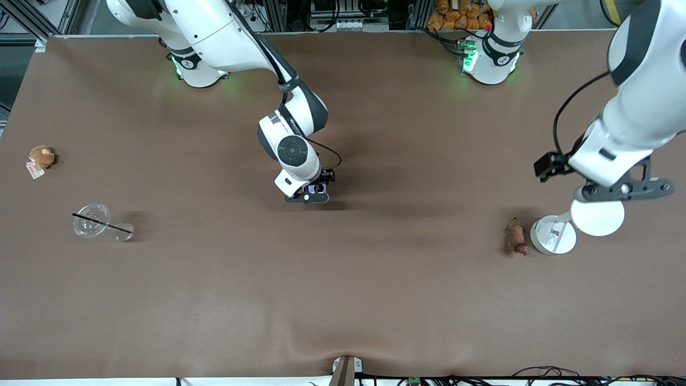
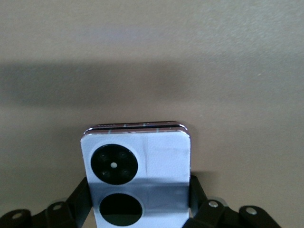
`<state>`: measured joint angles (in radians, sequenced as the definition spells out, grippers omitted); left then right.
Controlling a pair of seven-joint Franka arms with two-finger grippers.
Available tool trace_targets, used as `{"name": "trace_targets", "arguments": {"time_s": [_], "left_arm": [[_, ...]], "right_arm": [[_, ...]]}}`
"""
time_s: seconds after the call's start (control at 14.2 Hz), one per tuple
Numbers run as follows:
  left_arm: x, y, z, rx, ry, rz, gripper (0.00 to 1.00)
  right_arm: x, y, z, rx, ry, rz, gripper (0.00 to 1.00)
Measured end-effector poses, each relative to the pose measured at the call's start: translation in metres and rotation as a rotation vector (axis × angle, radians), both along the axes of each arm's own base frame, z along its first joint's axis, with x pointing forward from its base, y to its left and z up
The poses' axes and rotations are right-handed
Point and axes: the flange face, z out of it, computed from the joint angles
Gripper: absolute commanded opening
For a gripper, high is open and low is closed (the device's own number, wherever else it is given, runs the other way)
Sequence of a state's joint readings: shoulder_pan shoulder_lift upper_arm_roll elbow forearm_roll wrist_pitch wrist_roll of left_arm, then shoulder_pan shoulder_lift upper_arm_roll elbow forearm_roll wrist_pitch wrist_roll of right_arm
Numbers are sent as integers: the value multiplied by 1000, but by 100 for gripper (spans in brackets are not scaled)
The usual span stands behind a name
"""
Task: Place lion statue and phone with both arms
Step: 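Carry the phone toward the glass cup while the left gripper withdraws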
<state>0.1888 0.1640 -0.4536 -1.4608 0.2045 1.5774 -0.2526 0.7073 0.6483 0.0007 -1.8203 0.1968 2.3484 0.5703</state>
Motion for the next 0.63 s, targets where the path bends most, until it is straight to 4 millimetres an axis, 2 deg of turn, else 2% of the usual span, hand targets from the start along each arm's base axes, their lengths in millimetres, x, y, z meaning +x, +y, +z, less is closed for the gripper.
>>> {"name": "trace_targets", "arguments": {"time_s": [0.14,0.21,0.28,0.42,0.56,0.63], "left_arm": [[-11,2,19,0,-14,-8,100],[-16,2,28,0,-23,-6,100],[-21,1,34,-13,-27,-4,100],[-30,0,45,-45,-25,4,100],[-36,7,53,-54,-29,23,100],[-38,13,56,-66,-26,34,100]], "right_arm": [[18,-16,11,-3,-12,-56,58],[34,-33,25,-9,-16,-93,58],[55,-61,45,-17,-20,-135,58],[95,-131,83,-18,-38,-145,58],[121,-203,108,-22,-37,-141,58],[127,-231,115,-27,-23,-148,58]]}}
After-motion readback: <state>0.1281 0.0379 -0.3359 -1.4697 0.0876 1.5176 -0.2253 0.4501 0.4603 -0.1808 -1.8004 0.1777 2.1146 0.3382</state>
